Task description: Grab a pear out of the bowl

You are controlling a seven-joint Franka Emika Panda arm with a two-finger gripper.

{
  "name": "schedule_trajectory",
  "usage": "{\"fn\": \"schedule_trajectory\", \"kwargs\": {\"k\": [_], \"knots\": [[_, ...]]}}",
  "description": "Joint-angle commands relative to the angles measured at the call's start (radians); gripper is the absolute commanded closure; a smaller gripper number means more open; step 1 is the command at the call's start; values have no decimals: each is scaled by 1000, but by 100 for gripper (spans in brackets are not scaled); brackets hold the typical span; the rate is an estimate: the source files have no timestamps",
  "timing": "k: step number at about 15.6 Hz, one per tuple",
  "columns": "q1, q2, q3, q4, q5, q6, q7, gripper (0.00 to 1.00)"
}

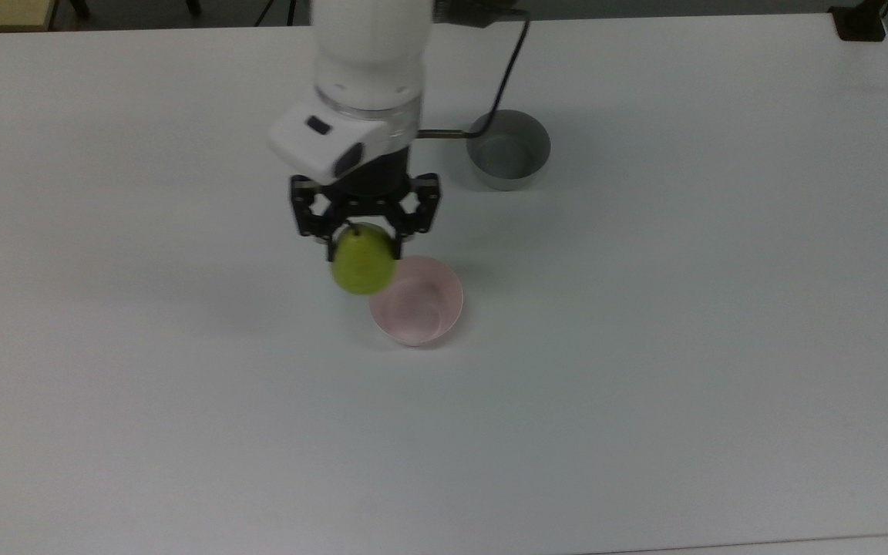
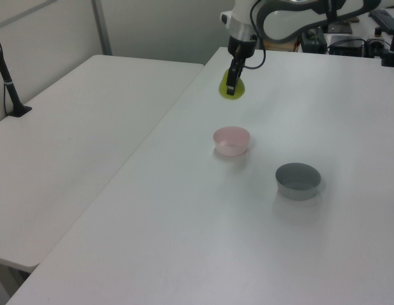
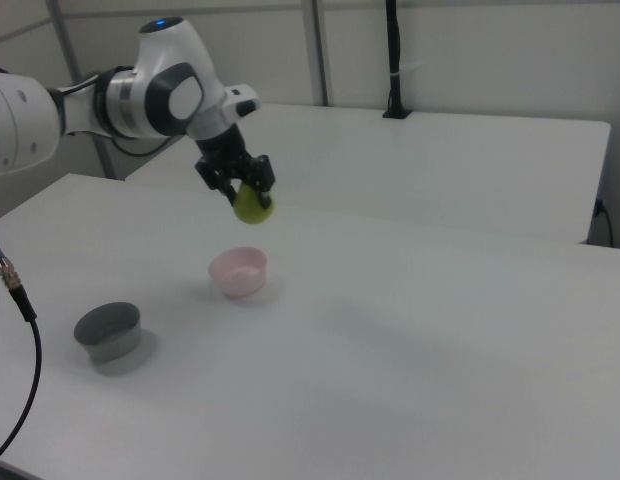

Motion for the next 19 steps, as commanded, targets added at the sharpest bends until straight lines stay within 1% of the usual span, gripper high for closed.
{"fn": "schedule_trajectory", "kwargs": {"k": [1, 2, 3, 6, 9, 12, 15, 17, 19], "knots": [[-92, -71, -1, -62, -12, -52, -95, 48], [-138, -86, -1, -77, -11, -54, -134, 48], [-161, -87, 0, -80, -11, -54, -148, 48], [-183, -67, 1, -96, -15, -49, -166, 47], [-182, -7, 1, -102, -38, -38, -166, 47], [-174, 45, 1, -99, -44, -31, -158, 47], [-171, 97, 4, -99, -84, -12, -154, 45], [-171, 116, 4, -97, -92, 5, -154, 44], [-171, 122, 5, -99, -92, 19, -155, 40]]}}
